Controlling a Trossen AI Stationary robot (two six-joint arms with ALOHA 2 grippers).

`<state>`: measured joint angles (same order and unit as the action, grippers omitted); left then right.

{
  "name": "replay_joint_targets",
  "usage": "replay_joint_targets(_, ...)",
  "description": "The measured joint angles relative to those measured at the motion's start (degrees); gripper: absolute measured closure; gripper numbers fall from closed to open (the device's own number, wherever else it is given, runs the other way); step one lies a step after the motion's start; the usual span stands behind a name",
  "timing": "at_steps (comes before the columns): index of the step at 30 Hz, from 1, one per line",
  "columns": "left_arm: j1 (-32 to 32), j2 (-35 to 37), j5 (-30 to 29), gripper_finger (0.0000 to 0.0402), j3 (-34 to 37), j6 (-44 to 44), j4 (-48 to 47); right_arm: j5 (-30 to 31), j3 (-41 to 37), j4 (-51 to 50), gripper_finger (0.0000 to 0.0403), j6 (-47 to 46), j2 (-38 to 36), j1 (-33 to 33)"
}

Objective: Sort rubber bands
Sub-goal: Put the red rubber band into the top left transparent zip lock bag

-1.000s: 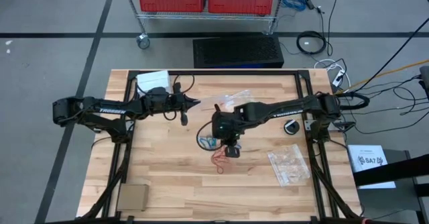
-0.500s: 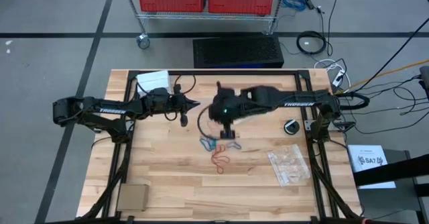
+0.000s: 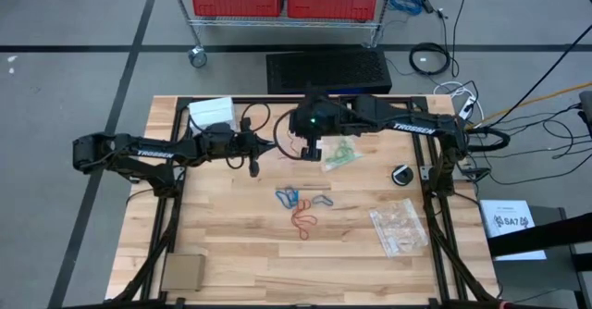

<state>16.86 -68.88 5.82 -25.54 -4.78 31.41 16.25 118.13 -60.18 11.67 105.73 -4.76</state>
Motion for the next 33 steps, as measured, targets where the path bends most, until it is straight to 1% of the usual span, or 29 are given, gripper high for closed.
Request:
replay_joint_targets(12,0.0,0.0,3.4,0.0400,0.0,-0.3,3.1,0.2,0.0,4.2,0.0403,0.8,-0.3,-0.2)
replay_joint_targets(15,0.0,0.0,3.6,0.0400,0.0,-0.6,3.2,0.5,0.0,5.6,0.0403,0.9,-0.3,-0.2)
replay_joint_targets(19,0.0,0.0,3.6,0.0400,0.0,-0.6,3.3,3.5,0.9,5.9,0.0403,1.4,-0.3,-0.2)
replay_joint_targets(26,0.0,0.0,3.6,0.0400,0.0,-0.6,3.2,3.8,3.4,6.0,0.0403,1.4,-0.4,-0.2)
replay_joint_targets(33,0.0,0.0,3.6,0.0400,0.0,-0.6,3.0,3.7,4.0,5.5,0.0403,1.4,-0.4,-0.2)
